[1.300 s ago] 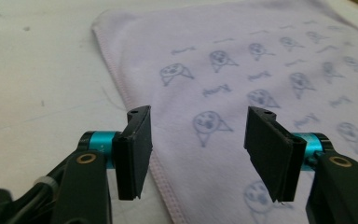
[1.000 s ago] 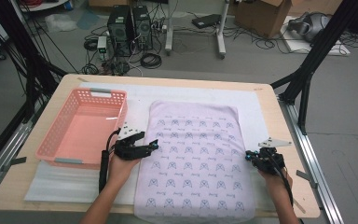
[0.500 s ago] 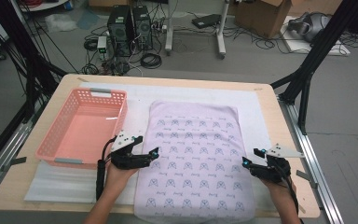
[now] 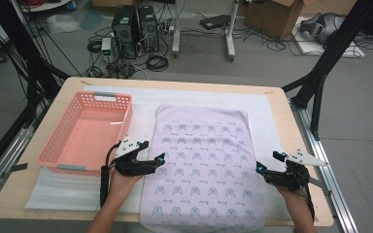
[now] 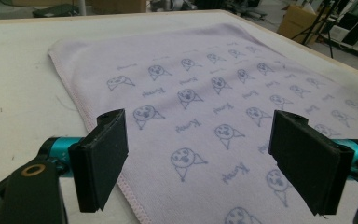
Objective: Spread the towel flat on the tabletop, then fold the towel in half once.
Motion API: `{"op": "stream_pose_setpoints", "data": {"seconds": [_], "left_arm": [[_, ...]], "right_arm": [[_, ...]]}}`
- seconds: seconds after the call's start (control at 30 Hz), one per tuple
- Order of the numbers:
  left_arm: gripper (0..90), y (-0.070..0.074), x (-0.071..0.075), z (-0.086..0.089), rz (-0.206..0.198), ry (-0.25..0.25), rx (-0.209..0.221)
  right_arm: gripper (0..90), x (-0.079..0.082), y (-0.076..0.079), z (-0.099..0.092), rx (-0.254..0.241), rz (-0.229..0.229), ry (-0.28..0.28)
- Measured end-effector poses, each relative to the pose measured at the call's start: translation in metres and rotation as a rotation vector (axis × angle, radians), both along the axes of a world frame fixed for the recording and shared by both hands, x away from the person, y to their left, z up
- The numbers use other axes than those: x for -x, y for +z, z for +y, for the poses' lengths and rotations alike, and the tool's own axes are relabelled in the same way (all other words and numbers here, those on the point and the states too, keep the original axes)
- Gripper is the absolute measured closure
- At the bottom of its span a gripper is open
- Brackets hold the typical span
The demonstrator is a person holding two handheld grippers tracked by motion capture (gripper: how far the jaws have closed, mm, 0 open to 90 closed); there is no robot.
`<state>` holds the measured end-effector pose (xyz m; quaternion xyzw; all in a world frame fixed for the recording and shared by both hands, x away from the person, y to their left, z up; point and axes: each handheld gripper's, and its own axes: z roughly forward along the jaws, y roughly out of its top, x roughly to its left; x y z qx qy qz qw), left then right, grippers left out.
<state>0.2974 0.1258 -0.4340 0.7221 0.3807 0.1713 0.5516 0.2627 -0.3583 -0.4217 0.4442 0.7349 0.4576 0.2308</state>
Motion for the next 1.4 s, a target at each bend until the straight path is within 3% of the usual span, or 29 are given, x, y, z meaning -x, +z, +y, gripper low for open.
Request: {"op": "stream_pose_setpoints", "data": {"seconds": [0.6, 0.77, 0.83, 1.03, 1.07, 1.3, 1.4], "left_arm": [[20.9, -0.005, -0.006, 0.002, 0.028, 0.015, 0.009], [21.0, -0.008, -0.009, -0.004, 0.034, -0.006, -0.001], [21.4, -0.008, -0.013, -0.008, 0.034, -0.004, -0.012], [22.9, -0.004, -0.028, -0.012, 0.021, 0.032, 0.022], [23.2, -0.004, -0.033, -0.014, 0.045, 0.033, 0.005], [24.3, 0.001, -0.059, -0.024, 0.076, 0.053, -0.021], [24.5, 0.0, -0.073, -0.027, 0.099, 0.087, -0.071]], "right_arm": [[17.9, -0.002, -0.001, -0.002, -0.004, 0.019, 0.003], [17.9, -0.009, -0.005, -0.002, 0.003, 0.045, 0.008], [17.9, -0.016, -0.006, -0.003, -0.004, 0.054, 0.003], [17.9, -0.034, -0.009, -0.002, 0.006, 0.099, -0.002], [18.0, -0.038, -0.009, -0.002, 0.01, 0.099, -0.002], [19.4, -0.058, -0.012, -0.004, 0.012, 0.123, -0.022], [21.1, -0.069, -0.01, -0.005, 0.013, 0.13, -0.033]]}}
